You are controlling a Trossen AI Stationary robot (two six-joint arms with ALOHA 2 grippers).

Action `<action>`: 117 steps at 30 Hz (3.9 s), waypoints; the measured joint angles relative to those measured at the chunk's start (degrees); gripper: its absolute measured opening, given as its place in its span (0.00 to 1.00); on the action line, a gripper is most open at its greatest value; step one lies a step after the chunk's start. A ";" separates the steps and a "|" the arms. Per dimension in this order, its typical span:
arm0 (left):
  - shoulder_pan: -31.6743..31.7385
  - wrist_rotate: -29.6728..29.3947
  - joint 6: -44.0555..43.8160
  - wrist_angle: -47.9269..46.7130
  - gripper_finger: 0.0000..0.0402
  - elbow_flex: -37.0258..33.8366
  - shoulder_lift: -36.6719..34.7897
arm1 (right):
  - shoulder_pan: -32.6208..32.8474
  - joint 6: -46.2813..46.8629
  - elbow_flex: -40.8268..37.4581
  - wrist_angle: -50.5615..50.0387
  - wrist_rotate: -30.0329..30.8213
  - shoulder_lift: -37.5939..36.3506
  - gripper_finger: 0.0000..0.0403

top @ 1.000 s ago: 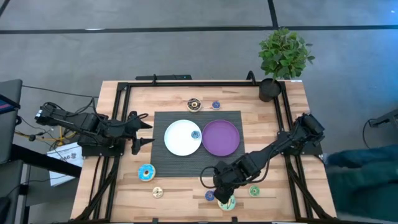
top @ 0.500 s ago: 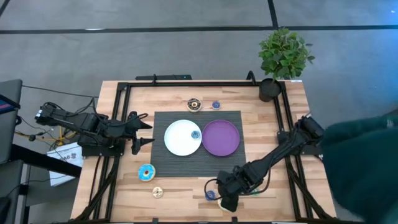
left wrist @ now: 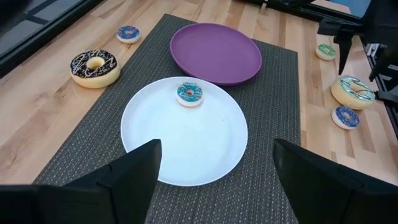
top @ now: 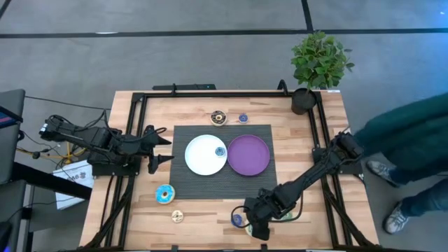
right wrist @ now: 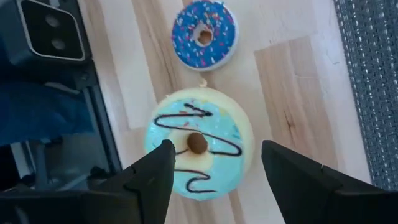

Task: Pick & Place donuts
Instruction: Put the large light blue donut on the violet plate

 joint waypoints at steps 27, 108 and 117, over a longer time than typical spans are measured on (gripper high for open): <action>0.00 -0.18 0.01 0.02 0.75 0.00 0.00 | -0.26 -1.73 -1.08 4.03 -2.35 6.32 0.57; 0.04 -1.21 -1.36 0.58 0.75 0.04 0.02 | -51.06 -15.62 -0.97 -16.18 -4.58 1.61 0.29; 0.07 -2.71 -1.50 0.52 0.75 0.04 0.02 | -51.01 -15.88 -0.97 -15.98 -2.37 2.23 0.29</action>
